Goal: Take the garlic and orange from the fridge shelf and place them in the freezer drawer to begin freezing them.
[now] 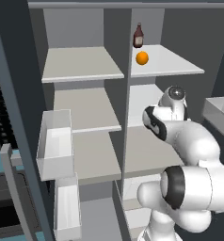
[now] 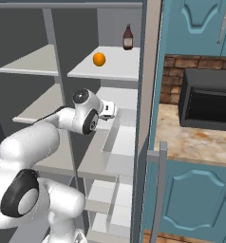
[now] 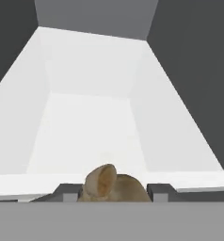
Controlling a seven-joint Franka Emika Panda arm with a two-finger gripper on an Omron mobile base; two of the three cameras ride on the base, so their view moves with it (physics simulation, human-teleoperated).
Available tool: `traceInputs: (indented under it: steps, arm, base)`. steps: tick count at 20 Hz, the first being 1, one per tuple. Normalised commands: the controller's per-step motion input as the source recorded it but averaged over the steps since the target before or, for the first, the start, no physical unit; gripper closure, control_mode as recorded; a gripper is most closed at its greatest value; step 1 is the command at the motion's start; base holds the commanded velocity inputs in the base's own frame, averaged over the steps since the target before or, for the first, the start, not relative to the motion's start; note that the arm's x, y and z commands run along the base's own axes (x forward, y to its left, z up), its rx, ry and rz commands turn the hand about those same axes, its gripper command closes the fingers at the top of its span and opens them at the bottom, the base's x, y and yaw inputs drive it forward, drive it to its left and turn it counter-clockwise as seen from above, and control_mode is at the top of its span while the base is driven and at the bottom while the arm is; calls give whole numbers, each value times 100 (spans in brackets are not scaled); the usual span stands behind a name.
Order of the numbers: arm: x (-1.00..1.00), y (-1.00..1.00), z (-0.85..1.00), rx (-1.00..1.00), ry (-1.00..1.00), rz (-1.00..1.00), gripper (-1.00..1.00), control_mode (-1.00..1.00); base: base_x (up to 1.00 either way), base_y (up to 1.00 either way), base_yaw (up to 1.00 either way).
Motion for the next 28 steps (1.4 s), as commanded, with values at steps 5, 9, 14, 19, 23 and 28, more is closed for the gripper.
traceInputs:
  steps: [5, 9, 14, 19, 23, 28]
  arm:
    - [-100, 54, -23, 0, 0, 0, 100, -100]
    - [-100, 47, -5, 0, 0, 0, 100, -100]
    - [-96, 34, -8, 0, 0, 3, 100, -100]
    - [-43, 27, -5, 0, 2, 3, 100, -100]
    - [-2, 14, 0, 0, 2, 4, 100, -100]
    - [-5, 0, 0, 1, 0, 4, 100, -100]
  base:
    - [0, 0, 0]
    - [0, 0, 0]
    - [0, 0, 0]
    - [0, 0, 0]
    - [0, 0, 0]
    - [0, 0, 0]
